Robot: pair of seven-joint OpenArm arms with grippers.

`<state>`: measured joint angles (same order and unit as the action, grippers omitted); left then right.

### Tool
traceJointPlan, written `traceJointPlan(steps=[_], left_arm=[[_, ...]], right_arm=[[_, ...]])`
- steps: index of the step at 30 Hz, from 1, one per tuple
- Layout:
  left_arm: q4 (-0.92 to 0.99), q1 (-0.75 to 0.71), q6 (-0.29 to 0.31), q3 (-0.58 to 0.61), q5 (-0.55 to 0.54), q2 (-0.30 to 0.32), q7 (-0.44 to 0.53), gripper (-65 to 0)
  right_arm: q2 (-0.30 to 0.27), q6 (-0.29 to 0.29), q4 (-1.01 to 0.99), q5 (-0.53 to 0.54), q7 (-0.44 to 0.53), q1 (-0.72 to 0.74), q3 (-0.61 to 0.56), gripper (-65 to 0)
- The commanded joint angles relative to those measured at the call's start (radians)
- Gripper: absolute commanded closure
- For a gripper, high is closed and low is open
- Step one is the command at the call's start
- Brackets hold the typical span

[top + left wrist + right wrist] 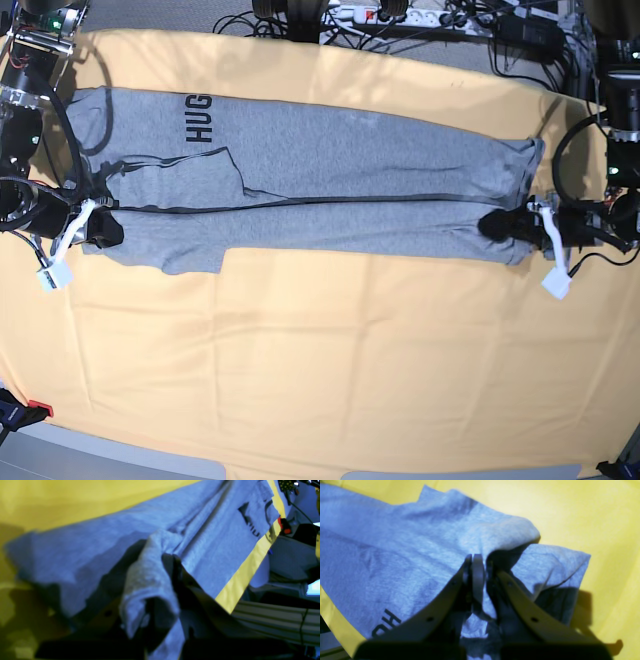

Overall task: Layout the t-shirt on the table in an organized manner, then fold the t-shirt properly
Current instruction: 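Fold the grasped side edge over toward the printed side with both grippers, then release the folded edge and reposition both grippers on the folded strip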

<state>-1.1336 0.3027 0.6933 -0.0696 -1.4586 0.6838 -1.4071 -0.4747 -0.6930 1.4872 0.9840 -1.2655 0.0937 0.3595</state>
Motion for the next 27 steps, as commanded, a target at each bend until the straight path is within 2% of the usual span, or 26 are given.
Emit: traceJointPlan(steps=[1,5,9,10,13,14,15,16,19,22,24,27], left_arm=[[-0.016,0.018,0.005,-0.011,0.006,0.024,0.011,0.0],[-0.016,0.01,0.005,-0.011,0.074,0.03,0.011,0.0],[-0.016,0.01,0.005,-0.011,0.085,0.026,0.046,0.0],[-0.016,0.01,0.005,-0.011,0.086,0.025,0.045,-6.5],[-0.016,0.01,0.005,-0.011,0.087,0.026,0.031,-34.7],[-0.016,0.01,0.005,-0.011,0.088,0.026,0.025,-41.8],[-0.016,0.01,0.005,-0.011,0.093,0.026,0.023,-46.2],[-0.016,0.01,0.005,-0.011,0.101,0.028,0.023,-48.5],[-0.016,0.007,-0.017,-0.011,0.14,0.033,0.023,-48.8],[-0.016,0.008,-0.04,-0.011,0.169,0.031,0.022,-48.8],[-0.016,0.008,-0.039,-0.011,0.168,0.031,0.023,-48.8],[-0.016,0.008,-0.04,-0.011,0.168,0.031,0.023,-48.8]], right_arm=[[-0.025,-0.005,0.017,0.006,0.014,0.017,0.006,0.0],[-0.024,-0.005,0.017,0.007,0.014,0.017,0.006,0.0],[-0.025,-0.005,0.017,0.007,0.01,0.017,0.006,0.0],[-0.027,-0.005,0.017,0.007,0.006,0.017,0.006,-2.6],[-0.051,-0.005,0.018,0.008,-0.005,0.018,0.007,-28.7],[-0.066,-0.005,0.018,0.01,-0.004,0.02,0.007,-35.2],[-0.082,-0.005,0.018,0.014,-0.003,0.021,0.008,-38.0],[-0.096,-0.005,0.018,0.027,-0.003,0.023,0.008,-37.9],[-0.115,-0.005,0.018,0.086,0.008,0.023,0.008,-37.9],[-0.105,-0.005,0.018,0.113,0.075,0.023,0.008,-37.9],[-0.093,-0.005,0.018,0.1,0.129,0.023,0.008,-37.9],[-0.079,-0.005,0.018,0.02,0.222,0.023,0.008,-37.9]])
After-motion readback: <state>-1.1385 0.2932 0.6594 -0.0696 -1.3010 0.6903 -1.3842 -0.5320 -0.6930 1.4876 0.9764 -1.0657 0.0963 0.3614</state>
